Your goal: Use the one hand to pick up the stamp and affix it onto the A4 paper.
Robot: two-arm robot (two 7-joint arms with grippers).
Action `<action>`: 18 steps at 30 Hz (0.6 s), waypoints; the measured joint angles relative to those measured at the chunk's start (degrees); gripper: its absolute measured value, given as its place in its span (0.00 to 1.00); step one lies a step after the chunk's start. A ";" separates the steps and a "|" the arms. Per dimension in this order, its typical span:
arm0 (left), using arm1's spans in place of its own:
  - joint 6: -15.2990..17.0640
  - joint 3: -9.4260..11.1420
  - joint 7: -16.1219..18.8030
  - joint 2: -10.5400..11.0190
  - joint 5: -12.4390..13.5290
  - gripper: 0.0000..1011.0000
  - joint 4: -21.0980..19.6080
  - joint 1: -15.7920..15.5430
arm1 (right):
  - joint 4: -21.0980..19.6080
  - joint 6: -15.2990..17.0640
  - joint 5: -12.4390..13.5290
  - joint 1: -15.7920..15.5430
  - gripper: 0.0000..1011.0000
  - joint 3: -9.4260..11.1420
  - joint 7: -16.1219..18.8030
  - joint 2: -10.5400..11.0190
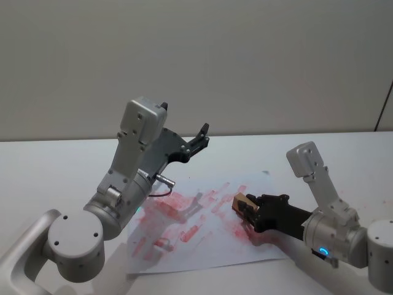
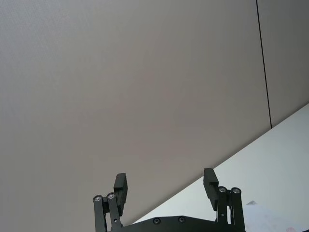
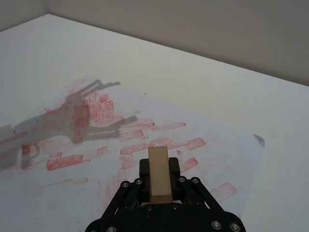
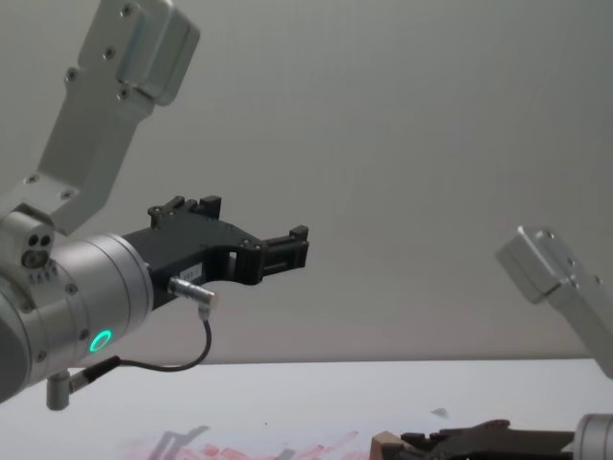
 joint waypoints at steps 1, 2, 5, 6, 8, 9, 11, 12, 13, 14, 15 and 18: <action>0.00 0.00 0.00 0.00 0.00 0.99 0.00 0.00 | 0.03 -0.02 0.14 -0.04 0.21 -0.05 -0.23 -0.03; 0.00 0.00 0.00 0.00 0.00 0.99 0.00 0.00 | 0.04 -0.09 0.20 -0.06 0.21 -0.07 -0.34 -0.04; 0.00 0.00 0.00 0.00 0.00 0.99 0.00 0.00 | 0.10 -0.76 0.45 -0.19 0.21 -0.18 -0.75 -0.09; 0.00 0.00 0.00 0.00 0.00 0.99 0.00 0.00 | 0.10 -1.07 0.55 -0.24 0.21 -0.19 -0.90 -0.10; 0.00 0.00 0.00 0.00 0.00 0.99 0.00 0.00 | 0.11 -1.79 0.75 -0.32 0.21 -0.26 -1.22 -0.12; 0.00 0.00 0.00 0.00 0.00 0.99 0.00 0.00 | 0.07 -2.03 0.82 -0.34 0.21 -0.32 -1.37 -0.12; 0.00 0.00 0.00 0.00 0.00 0.99 0.00 0.00 | -0.27 -3.00 1.13 -0.38 0.21 -0.35 -1.76 -0.13; 0.00 0.00 0.00 0.00 0.00 0.99 0.00 0.00 | -0.39 -3.33 1.25 -0.38 0.21 -0.34 -1.88 -0.13; 0.00 0.00 0.00 0.00 0.00 0.99 0.00 0.00 | -0.83 -4.15 1.58 -0.42 0.21 -0.26 -2.15 -0.13; 0.00 0.00 0.00 0.00 0.00 0.99 0.00 0.00 | -1.04 -4.40 1.68 -0.45 0.21 -0.22 -2.30 -0.13; 0.00 0.00 0.00 0.00 0.00 0.99 0.00 0.00 | -1.28 -4.74 1.83 -0.48 0.21 -0.18 -2.45 -0.12; 0.00 0.00 0.00 0.00 0.00 0.99 0.00 0.00 | -2.61 -6.31 2.56 -0.73 0.21 0.08 -3.30 0.06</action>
